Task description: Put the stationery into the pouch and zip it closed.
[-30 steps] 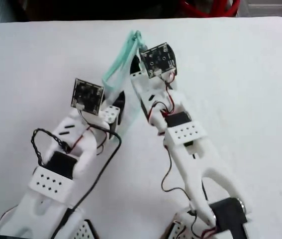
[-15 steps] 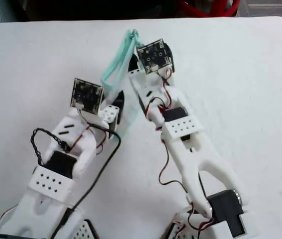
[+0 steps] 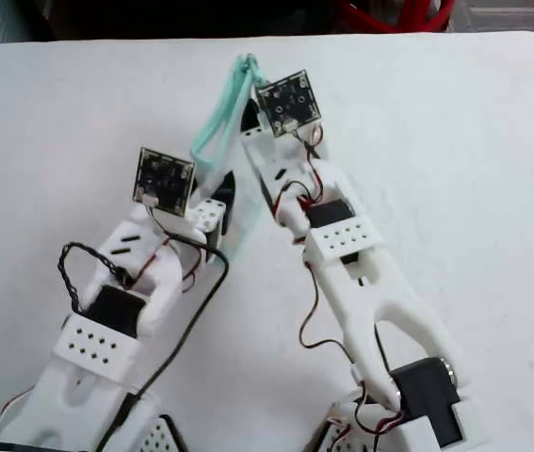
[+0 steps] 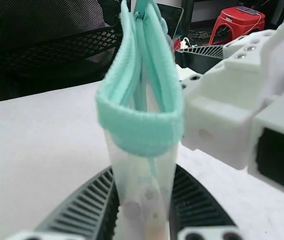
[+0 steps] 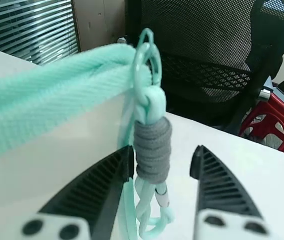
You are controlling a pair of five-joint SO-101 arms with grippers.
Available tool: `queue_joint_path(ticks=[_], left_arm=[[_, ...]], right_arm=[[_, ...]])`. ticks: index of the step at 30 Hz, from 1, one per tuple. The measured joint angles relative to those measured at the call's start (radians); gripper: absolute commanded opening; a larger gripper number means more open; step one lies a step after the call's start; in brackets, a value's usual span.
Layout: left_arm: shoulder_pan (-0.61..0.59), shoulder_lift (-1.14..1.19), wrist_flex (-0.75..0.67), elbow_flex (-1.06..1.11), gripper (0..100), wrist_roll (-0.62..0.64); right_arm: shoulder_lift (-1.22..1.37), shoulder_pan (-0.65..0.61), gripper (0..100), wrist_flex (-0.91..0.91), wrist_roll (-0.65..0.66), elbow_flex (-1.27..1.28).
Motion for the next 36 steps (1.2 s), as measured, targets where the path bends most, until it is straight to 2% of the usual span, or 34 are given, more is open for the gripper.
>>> queue_joint_path(ticks=[8,16,26,36], left_arm=[[0.000,0.000,0.000,0.000,11,0.000],[0.000,-0.002,0.000,0.008,11,-0.003],[0.018,-0.002,-0.002,0.008,11,-0.005],[0.029,-0.002,0.000,0.008,11,-0.034]], right_arm=[[-0.023,0.002,16.6,0.000,0.000,0.000],[-0.249,0.003,16.6,-0.012,-0.002,0.017],[-0.153,-0.005,16.6,-0.018,-0.005,-0.017],[-0.390,0.055,18.4,0.400,-0.006,-0.023]])
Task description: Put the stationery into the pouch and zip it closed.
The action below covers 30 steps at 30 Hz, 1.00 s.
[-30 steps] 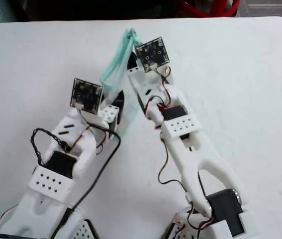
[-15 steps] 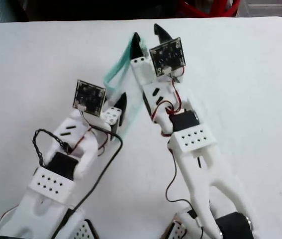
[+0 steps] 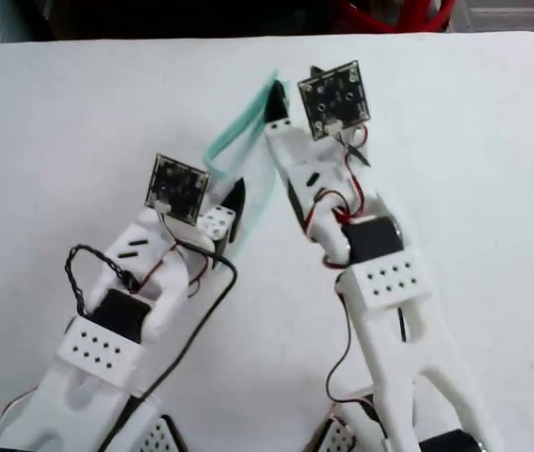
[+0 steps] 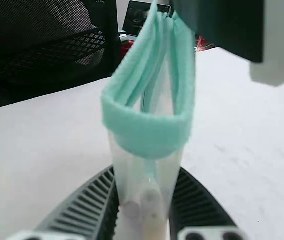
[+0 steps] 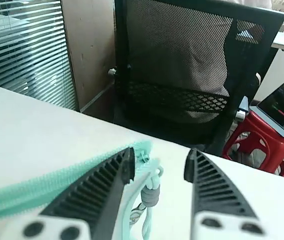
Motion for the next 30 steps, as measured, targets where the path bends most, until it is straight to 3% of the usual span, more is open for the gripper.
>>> queue_joint_path(ticks=[5,9,14,18,23,30], left_arm=[[-0.028,0.017,0.069,-0.064,11,-0.034],[-0.072,0.021,0.212,-0.167,11,-0.074],[-0.083,0.026,0.311,-0.242,11,-0.146],[-0.031,0.083,0.371,-0.301,11,-0.229],[-0.014,0.175,0.477,-0.428,11,-0.250],[-0.014,0.192,0.540,-0.466,11,-0.250]], right_arm=[[-0.038,0.081,20.8,0.127,0.009,-0.002],[-0.052,0.153,21.1,0.282,0.137,0.008],[-0.124,0.155,21.1,0.453,0.219,0.008],[-0.198,0.137,21.1,0.471,0.230,0.080],[-0.305,0.063,21.1,0.344,0.229,0.276],[-0.330,0.058,21.1,-0.035,0.129,0.548]])
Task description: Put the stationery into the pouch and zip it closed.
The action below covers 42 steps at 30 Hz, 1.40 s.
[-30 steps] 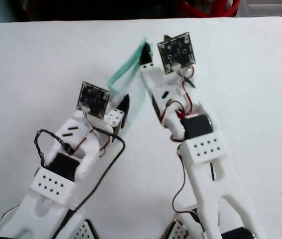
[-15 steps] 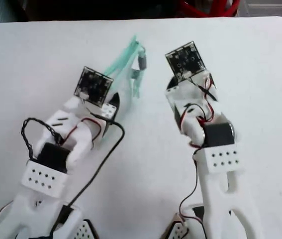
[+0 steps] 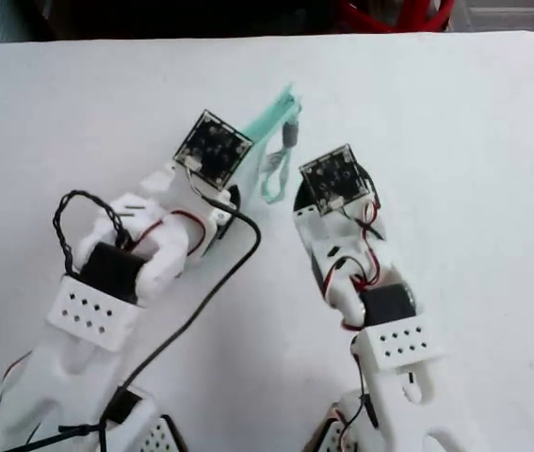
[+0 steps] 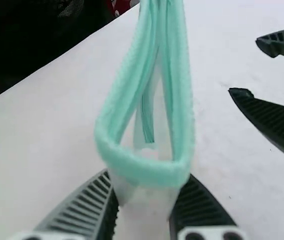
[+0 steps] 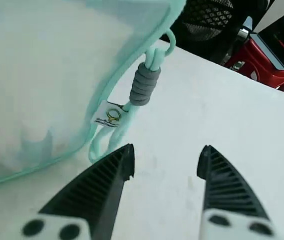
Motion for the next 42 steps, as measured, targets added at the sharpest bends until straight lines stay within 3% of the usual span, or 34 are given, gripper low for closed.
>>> queue_joint_path(ticks=[10,18,35,42], left_arm=[[-0.002,0.002,0.006,-0.002,11,0.015],[0.008,0.002,0.006,-0.002,11,0.015],[0.041,0.003,0.006,-0.002,11,0.015],[0.041,0.003,0.006,-0.002,11,0.015]], right_arm=[[0.362,0.000,21.2,-0.387,-0.198,-0.055],[0.608,-0.031,21.2,-0.546,-0.209,-0.163],[0.733,0.009,20.5,-0.644,-0.215,-0.232],[0.789,0.034,8.7,-0.644,-0.215,-0.290]])
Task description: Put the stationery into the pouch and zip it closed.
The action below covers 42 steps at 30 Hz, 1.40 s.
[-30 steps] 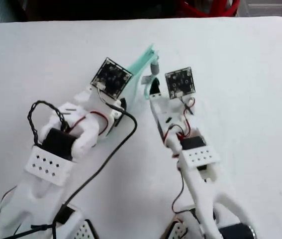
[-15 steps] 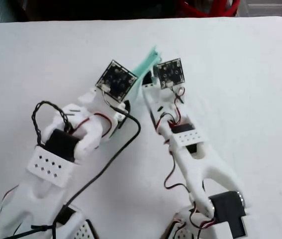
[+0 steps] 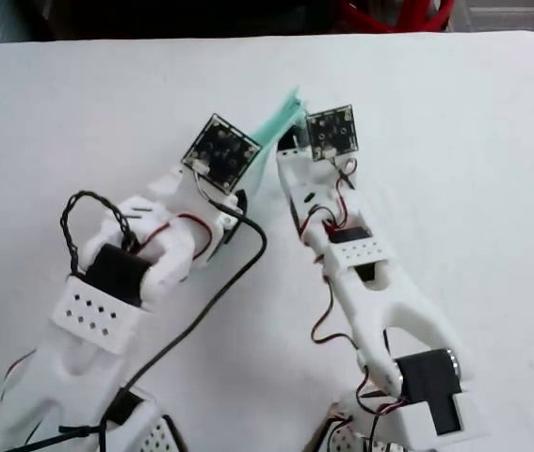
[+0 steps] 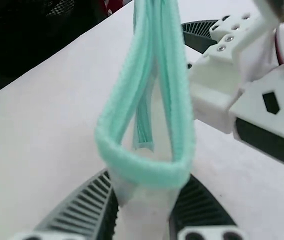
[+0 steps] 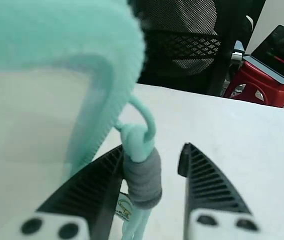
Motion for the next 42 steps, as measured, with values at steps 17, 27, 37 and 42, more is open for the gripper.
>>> queue_joint_path(ticks=[17,27,37,42], left_arm=[[0.005,-0.002,-0.130,0.074,11,0.000],[0.005,-0.006,-0.176,0.103,11,0.018],[0.011,-0.003,-0.379,0.244,11,0.074],[0.008,-0.003,-0.446,0.278,11,0.101]], right_arm=[[-0.276,0.051,1.9,0.130,0.127,0.094],[-0.585,0.054,1.9,0.563,0.138,-0.087],[-0.502,-0.098,1.9,1.146,0.261,-0.565],[-0.430,-0.163,1.9,1.413,0.344,-0.772]])
